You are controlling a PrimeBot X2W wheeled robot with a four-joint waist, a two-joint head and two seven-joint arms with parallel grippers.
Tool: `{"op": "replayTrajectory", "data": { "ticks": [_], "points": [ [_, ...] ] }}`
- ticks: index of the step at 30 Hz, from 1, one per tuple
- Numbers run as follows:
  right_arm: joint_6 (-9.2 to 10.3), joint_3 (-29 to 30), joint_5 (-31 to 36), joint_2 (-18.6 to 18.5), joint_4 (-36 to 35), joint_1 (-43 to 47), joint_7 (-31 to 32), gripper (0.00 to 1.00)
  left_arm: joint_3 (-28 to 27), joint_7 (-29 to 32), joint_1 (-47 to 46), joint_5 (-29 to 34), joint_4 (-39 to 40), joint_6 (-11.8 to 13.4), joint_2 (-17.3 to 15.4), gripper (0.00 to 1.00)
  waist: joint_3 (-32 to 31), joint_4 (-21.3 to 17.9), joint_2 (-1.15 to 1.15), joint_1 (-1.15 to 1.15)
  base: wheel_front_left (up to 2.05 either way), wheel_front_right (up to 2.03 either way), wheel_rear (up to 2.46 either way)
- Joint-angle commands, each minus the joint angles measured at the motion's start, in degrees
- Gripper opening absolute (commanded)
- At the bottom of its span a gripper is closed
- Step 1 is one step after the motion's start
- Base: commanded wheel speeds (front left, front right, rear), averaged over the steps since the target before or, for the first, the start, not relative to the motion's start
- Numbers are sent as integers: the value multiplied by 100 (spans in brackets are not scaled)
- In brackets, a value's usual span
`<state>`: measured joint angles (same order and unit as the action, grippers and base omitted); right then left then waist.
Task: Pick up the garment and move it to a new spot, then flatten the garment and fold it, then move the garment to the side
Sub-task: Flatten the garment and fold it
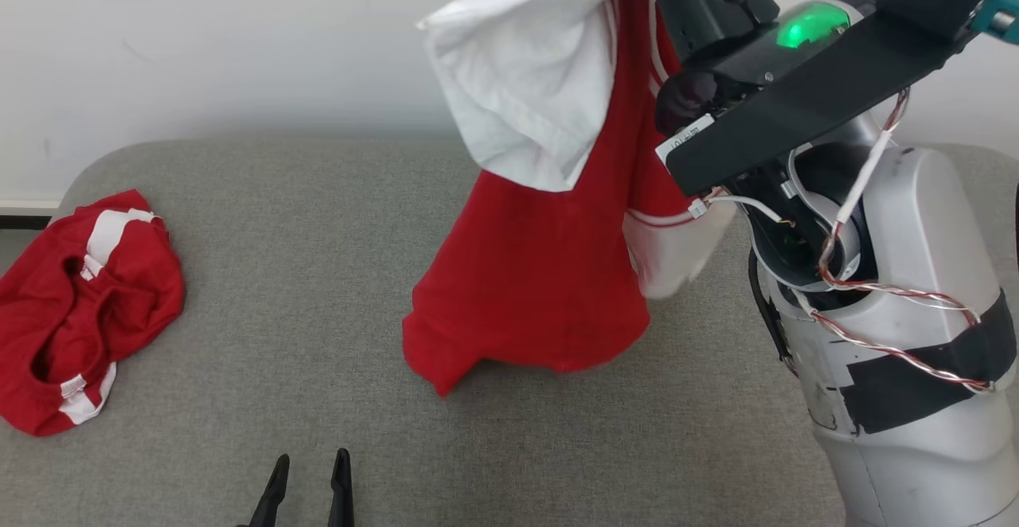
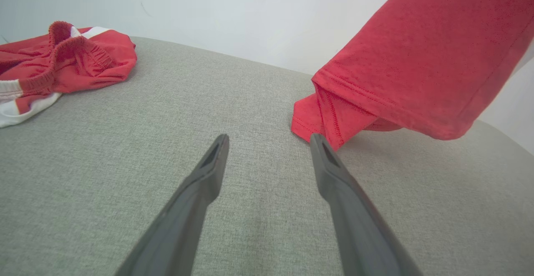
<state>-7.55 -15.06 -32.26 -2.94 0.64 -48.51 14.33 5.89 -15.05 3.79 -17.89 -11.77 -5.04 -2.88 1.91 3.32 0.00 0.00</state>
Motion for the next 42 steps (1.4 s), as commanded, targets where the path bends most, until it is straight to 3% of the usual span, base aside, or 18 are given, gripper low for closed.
{"op": "replayTrajectory", "data": {
  "ticks": [1, 8, 15, 22, 32, 33, 34, 35, 42],
  "points": [
    [13, -122, -293, 6, -240, -138, 52, 0, -1, -19, 82, -25, 5, 13, -1, 100, -3, 1, 0, 0, 0, 0, 0],
    [13, -261, -734, 5, -110, -378, -1, 0, -2, -19, 83, -46, 30, 32, -1, 100, 41, -14, 0, 0, 0, 0, 0],
    [13, 283, -70, 5, 1492, -306, -142, 0, 51, -19, -38, -65, 46, 17, -1, 100, 203, 6, 0, 0, 0, 0, 0],
    [13, 1604, 1273, 6, 3262, -127, -650, 0, 77, -19, -199, -48, 19, -40, -1, 100, 430, 92, 0, 0, 0, 0, 0],
    [13, 3829, 2879, 4, 4393, 252, -1189, 0, 69, -19, -336, -13, 19, -56, -1, 100, 628, 152, 0, 0, 0, 0, 0],
    [13, 3971, 2965, 7, 4445, 284, -1227, 35, 68, -19, -346, -5, 18, -58, 0, 100, 635, 152, 0, 0, 0, 0, 0],
    [13, 4107, 3028, 7, 4518, 307, -1260, 86, 70, -19, -359, 5, 14, -59, 0, 100, 638, 149, 0, 0, 0, 0, 0],
    [13, 4212, 3082, 6, 4581, 324, -1295, 100, 68, -19, -370, 10, 13, -58, -1, 100, 640, 144, 0, 0, 0, 0, 0],
    [13, 4673, 3328, 2, 4650, 609, -1524, 100, 73, -19, -354, 73, 13, -52, 0, 100, 537, 83, 0, 0, 0, 0, 0]
  ]
}}
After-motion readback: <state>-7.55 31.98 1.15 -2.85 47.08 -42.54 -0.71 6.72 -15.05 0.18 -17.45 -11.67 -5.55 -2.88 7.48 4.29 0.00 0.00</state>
